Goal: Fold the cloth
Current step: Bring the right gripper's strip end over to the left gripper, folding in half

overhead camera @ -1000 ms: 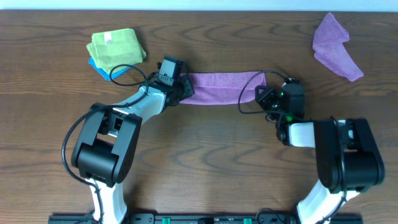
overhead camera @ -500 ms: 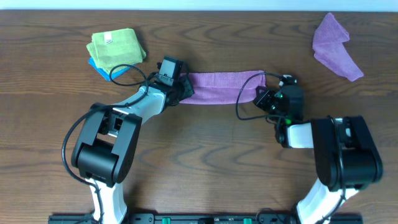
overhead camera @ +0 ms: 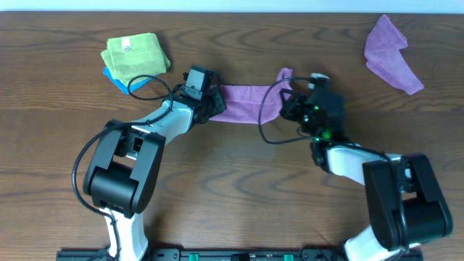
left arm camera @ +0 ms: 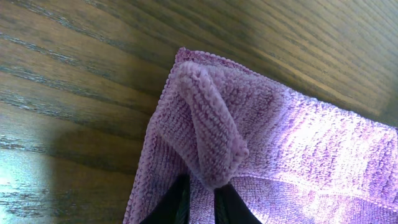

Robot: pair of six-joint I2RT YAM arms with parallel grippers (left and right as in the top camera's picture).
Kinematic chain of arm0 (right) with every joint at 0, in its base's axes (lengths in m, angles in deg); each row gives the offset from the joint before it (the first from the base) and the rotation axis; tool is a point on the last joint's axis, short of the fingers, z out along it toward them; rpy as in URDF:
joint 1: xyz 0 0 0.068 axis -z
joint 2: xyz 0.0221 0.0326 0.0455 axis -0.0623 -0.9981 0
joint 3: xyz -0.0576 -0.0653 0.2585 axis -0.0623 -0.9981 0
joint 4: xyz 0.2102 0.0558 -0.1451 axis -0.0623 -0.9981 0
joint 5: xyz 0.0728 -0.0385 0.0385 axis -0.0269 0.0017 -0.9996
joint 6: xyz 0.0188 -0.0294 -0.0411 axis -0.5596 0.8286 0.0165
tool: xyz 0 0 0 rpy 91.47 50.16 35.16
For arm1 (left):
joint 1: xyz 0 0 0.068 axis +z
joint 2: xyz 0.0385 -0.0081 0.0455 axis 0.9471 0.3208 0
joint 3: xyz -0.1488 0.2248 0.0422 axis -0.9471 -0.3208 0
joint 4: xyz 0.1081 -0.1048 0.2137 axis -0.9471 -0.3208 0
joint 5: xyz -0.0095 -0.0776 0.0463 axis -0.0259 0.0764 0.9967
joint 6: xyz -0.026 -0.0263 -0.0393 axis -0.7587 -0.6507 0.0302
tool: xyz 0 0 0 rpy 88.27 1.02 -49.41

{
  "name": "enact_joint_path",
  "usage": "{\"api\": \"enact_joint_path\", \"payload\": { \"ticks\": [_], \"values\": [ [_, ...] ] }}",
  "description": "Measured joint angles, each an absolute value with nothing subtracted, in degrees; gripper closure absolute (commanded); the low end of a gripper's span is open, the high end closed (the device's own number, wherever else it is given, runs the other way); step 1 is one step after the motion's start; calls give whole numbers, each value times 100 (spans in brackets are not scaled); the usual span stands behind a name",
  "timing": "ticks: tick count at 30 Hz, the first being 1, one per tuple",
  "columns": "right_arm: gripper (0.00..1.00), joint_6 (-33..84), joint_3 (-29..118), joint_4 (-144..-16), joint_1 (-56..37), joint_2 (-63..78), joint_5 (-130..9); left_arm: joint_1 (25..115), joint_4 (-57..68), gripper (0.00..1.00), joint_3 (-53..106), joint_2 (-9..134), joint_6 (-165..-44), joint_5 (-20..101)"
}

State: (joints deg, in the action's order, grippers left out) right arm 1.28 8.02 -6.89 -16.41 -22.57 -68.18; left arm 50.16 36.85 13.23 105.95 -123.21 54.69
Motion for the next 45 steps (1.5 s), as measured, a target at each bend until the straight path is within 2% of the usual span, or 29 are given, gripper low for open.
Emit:
{"api": "enact_joint_path", "payload": {
  "ticks": [11,28,45],
  "values": [
    [99,520,1973,-1928,-2415,-2257,-6654,5016,3687,86,1323,10595,-12321,5469],
    [99,577,2561,-2020,-2951,-3057,-6719,5187,3630,94,1417,10595,-12318,5208],
    [99,577,2585,-2042,-3088,-3256,-6743,5735,3350,94,1419,10293,-12061,4924]
  ]
}}
